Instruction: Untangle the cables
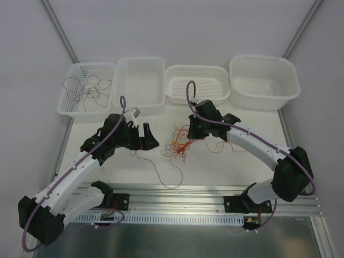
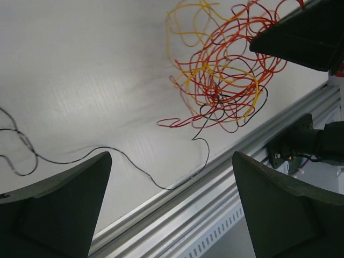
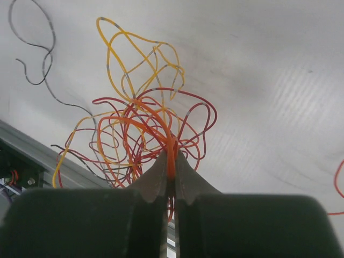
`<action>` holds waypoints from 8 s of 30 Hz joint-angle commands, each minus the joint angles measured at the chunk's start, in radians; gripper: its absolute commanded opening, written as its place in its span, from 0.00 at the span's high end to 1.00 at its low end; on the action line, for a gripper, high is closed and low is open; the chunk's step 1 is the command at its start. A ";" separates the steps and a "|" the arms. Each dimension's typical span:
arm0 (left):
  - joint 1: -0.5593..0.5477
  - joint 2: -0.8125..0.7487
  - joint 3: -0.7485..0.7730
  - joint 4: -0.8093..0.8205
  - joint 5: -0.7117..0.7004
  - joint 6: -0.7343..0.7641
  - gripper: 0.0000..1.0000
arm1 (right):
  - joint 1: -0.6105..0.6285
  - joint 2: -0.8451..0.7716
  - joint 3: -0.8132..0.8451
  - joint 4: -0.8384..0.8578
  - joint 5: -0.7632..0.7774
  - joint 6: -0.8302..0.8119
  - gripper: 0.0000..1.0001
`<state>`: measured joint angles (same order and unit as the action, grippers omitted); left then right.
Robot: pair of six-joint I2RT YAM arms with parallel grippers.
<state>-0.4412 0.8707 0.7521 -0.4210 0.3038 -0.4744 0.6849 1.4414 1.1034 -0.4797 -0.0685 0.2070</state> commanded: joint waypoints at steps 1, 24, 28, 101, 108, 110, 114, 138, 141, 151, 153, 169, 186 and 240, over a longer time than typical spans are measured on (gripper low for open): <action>-0.073 0.078 -0.023 0.171 0.052 -0.098 0.04 | 0.054 0.014 0.059 0.094 -0.028 -0.020 0.99; -0.200 0.234 0.010 0.259 -0.299 -0.139 1.00 | 0.137 -0.090 -0.022 0.073 0.018 -0.106 0.99; -0.052 0.090 -0.010 0.150 -0.393 -0.188 1.00 | 0.046 -0.170 -0.117 0.046 0.041 -0.075 0.99; -0.011 -0.108 -0.178 0.136 -0.177 -0.286 1.00 | 0.222 0.324 0.168 -0.025 0.358 0.405 0.42; -0.011 -0.116 -0.175 0.136 -0.176 -0.285 1.00 | 0.214 0.413 0.193 -0.019 0.378 0.451 0.48; -0.011 -0.121 -0.181 0.136 -0.178 -0.286 1.00 | 0.212 0.430 0.207 -0.020 0.386 0.462 0.49; -0.011 -0.118 -0.185 0.134 -0.177 -0.288 1.00 | 0.212 0.459 0.225 -0.034 0.415 0.470 0.52; 0.186 -0.062 -0.004 -0.148 -0.606 -0.124 1.00 | -0.241 -0.195 0.062 -0.246 0.392 0.111 0.99; 0.257 -0.042 -0.008 -0.157 -0.608 -0.110 1.00 | -0.441 -0.335 0.136 -0.272 0.268 0.028 0.99; 0.435 -0.006 -0.023 -0.160 -0.583 -0.058 1.00 | -0.835 -0.391 0.449 -0.373 -0.028 -0.037 0.99; 0.472 0.004 -0.025 -0.160 -0.586 -0.043 1.00 | -0.861 -0.371 0.501 -0.369 -0.106 -0.021 0.99; 0.467 0.014 -0.125 -0.035 0.060 0.011 0.84 | -0.593 -0.302 0.095 -0.413 -0.020 -0.089 0.60; 0.228 -0.093 0.049 -0.122 -0.014 0.045 0.01 | -0.036 -0.302 -0.092 0.024 0.027 0.153 0.13; -0.251 0.473 0.153 0.019 -0.305 -0.059 1.00 | 0.139 0.257 -0.132 0.734 -0.013 0.236 0.48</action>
<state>-0.6876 1.3869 0.9161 -0.4206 -0.0257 -0.5137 0.8188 1.6768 0.9276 0.1818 -0.0616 0.4664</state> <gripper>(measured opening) 0.010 0.534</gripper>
